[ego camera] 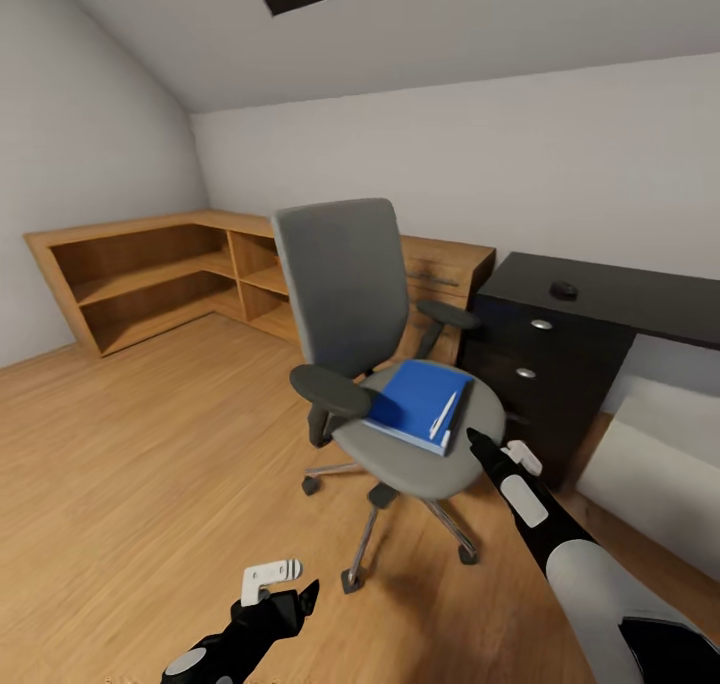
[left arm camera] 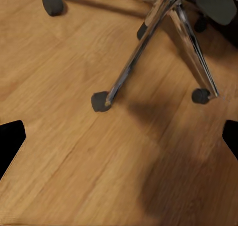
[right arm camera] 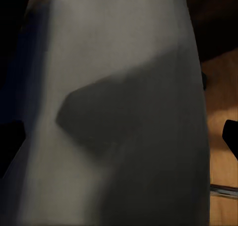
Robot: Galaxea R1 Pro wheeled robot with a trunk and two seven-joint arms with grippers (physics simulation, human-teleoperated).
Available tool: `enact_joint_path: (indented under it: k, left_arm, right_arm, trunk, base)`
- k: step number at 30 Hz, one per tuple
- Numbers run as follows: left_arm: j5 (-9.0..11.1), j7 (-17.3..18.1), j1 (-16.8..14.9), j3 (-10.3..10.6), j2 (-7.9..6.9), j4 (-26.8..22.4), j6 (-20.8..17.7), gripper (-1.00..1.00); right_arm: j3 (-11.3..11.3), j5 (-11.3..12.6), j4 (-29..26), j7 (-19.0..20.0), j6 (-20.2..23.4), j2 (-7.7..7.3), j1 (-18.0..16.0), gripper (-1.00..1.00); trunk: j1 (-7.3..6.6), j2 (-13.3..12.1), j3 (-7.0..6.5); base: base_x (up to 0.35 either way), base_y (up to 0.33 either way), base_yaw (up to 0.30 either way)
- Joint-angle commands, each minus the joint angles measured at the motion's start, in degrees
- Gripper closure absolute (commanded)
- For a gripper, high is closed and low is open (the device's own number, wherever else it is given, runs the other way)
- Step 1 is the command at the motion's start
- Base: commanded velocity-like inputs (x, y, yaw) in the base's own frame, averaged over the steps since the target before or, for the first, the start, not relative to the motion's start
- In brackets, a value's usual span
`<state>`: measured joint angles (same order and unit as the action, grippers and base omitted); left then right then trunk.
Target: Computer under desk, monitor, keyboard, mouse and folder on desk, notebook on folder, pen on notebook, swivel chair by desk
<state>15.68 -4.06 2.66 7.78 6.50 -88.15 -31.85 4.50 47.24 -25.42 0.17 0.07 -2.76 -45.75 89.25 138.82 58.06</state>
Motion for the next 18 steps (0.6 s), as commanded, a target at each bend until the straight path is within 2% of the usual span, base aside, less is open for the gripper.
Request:
enact_joint_path:
  k: [1, 11, 14, 18]
  left_arm:
    - [0.58, -0.43, -0.03, 0.07, 0.01, -0.04, -0.23, -1.0]
    - [0.57, -0.43, -0.03, 0.44, 0.01, 0.09, -0.26, -1.0]
    - [0.55, -0.43, -0.03, 1.44, 0.01, 0.09, -0.23, -1.0]
    - [0.54, -0.43, -0.03, 1.74, 0.01, 0.27, -0.24, -1.0]
  right_arm:
    - [-0.54, 1.07, 0.99, 0.1, 0.02, 0.03, 0.05, -1.0]
    - [-0.54, 1.01, 0.99, 0.1, 0.02, 0.03, 0.05, -1.0]
    - [-0.54, 1.01, 0.93, 0.1, 0.02, 0.03, 0.05, -1.0]
    - [-0.54, 1.01, 0.92, 0.1, 0.02, 0.03, 0.05, -1.0]
  trunk:
    - [0.0, 0.01, 0.05]
    - [0.0, 0.01, 0.05]
    - [0.0, 0.01, 0.05]
    - [0.0, 0.01, 0.05]
  base:
    - [0.0, 0.0, 0.277]
    - [0.0, 0.0, 0.27]
    - [0.039, 0.0, 0.087]
    - [0.097, 0.0, 0.035]
